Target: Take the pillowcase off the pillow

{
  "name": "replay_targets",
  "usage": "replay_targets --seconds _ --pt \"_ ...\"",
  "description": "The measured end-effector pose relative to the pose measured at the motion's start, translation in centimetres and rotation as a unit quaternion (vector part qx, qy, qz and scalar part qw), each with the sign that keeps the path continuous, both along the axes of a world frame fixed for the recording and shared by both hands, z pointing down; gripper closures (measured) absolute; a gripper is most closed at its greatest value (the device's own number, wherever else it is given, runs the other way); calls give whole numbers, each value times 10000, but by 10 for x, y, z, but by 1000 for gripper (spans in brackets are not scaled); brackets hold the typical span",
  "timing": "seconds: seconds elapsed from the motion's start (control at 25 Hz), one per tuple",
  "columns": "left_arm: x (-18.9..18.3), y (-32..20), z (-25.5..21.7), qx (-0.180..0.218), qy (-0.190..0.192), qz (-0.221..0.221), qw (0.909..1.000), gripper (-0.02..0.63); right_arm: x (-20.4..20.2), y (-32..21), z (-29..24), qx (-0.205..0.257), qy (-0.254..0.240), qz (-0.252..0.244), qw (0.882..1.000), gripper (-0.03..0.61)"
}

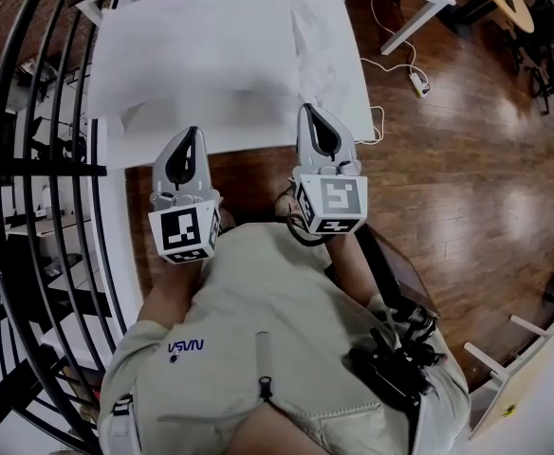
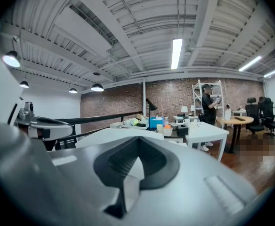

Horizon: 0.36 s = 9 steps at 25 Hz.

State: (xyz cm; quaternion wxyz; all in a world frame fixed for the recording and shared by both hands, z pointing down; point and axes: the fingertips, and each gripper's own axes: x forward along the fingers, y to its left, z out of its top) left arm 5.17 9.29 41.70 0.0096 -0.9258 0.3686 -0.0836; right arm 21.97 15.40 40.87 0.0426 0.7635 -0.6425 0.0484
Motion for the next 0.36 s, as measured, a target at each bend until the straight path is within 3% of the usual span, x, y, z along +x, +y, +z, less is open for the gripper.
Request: replay_targets --seconds 0.36 --pt "-2 -5 -2 22 -4 -4 10000 608 0 -1 -1 -6 1 -33 10000 577"
